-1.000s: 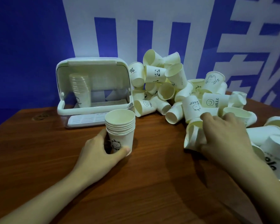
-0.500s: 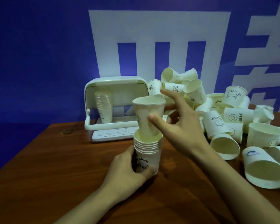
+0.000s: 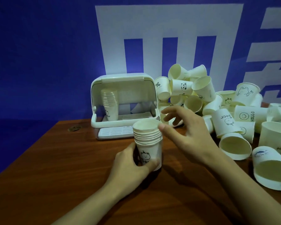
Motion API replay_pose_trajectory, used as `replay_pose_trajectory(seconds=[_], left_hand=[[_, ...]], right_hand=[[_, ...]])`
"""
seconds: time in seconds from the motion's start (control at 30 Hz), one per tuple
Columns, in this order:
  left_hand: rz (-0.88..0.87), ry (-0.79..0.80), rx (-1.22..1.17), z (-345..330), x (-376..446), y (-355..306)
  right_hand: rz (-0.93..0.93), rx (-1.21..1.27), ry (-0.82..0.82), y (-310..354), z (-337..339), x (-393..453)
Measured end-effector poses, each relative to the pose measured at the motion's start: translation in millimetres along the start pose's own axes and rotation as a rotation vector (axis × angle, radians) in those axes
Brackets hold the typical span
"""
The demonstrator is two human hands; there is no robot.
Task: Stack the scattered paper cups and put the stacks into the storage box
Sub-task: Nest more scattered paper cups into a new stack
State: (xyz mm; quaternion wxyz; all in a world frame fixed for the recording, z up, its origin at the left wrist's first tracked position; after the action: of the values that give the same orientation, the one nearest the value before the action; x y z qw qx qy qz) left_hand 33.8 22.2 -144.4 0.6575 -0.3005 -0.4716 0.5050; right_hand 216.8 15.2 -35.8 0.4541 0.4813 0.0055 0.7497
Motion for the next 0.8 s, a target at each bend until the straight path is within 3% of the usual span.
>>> replay_pose_trajectory(seconds=[0.07,0.13,0.27,0.43,0.63,0.8], left_hand=[[0.004,-0.025,-0.024,3,1,2],[0.008,-0.036,-0.044,4,2,3],[0.046,-0.045,-0.091,4,3,10],[0.049,0.003,-0.094,-2,3,9],[0.042,-0.004,-0.107,0,6,11],[0.014,-0.013,-0.113,1,6,9]], right_hand=[[-0.102,0.102,-0.053,-17,1,6],[-0.176,-0.023,-0.045,-37,-9,16],[-0.215,-0.53,0.296,-81,-56,32],[-0.162,-0.714,0.493,-118,-92,21],[-0.237,-0.942,0.287,-123,-76,27],[-0.051,-0.784,0.148,-110,-74,29]])
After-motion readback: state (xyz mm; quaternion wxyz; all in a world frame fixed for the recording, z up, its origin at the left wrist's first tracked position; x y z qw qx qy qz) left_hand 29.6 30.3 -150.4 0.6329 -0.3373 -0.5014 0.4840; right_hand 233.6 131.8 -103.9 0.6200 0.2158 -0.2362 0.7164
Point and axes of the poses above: each hand's wrist, its own x-axis towards the middle knuckle, its own z-axis out of the back of the hand, y = z × x, the point moved 10 cm from there along x, towards the middle knuckle, and after that the axes turned 11 degrees about -x, right-handed, at the moved point
